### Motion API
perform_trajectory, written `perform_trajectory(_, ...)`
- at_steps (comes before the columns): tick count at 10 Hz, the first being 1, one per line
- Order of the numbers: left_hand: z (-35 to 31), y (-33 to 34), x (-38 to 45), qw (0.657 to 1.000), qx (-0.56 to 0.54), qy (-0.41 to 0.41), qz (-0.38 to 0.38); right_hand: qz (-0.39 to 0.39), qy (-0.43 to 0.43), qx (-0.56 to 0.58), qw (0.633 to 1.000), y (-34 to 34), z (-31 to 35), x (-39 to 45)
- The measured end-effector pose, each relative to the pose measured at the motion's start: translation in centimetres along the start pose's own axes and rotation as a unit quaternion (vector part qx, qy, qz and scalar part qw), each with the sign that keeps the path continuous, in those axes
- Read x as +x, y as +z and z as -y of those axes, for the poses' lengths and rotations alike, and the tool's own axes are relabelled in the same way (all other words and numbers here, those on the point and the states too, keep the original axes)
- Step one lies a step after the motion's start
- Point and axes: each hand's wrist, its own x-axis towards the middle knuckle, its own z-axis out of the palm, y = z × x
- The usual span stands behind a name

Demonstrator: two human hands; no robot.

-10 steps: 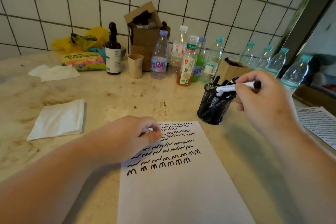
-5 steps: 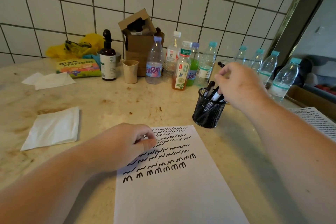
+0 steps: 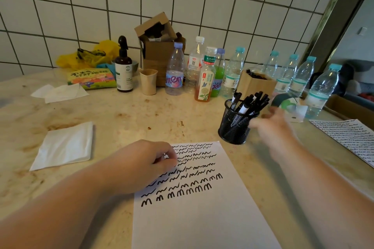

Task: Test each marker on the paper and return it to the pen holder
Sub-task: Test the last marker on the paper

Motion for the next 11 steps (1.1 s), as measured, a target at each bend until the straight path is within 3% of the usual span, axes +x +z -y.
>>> perform_trajectory(1, 0.0, -0.1, 0.0, 1.0, 0.009, -0.005, -0.002, 0.117, 0.055, 0.058, 0.99, 1.9, -0.9, 0.3)
perform_trajectory(4, 0.1, -0.1, -0.1, 1.0, -0.01, -0.01, -0.011, 0.158, -0.019, 0.105, 0.982, 4.1, 1.7, -1.8)
perform_trajectory(6, 0.1, -0.3, 0.1, 1.0, 0.006, -0.005, -0.007, 0.234, -0.079, 0.038, 0.968, 7.2, 2.0, -7.3)
perform_trajectory(8, 0.0, -0.2, 0.0, 1.0, 0.012, 0.002, -0.009, 0.216, -0.153, -0.021, 0.964, 8.3, 1.8, -10.2)
perform_trajectory(11, 0.1, -0.3, -0.1, 1.0, 0.011, -0.003, 0.001, 0.325, -0.134, -0.075, 0.933, 4.8, 0.0, -9.7)
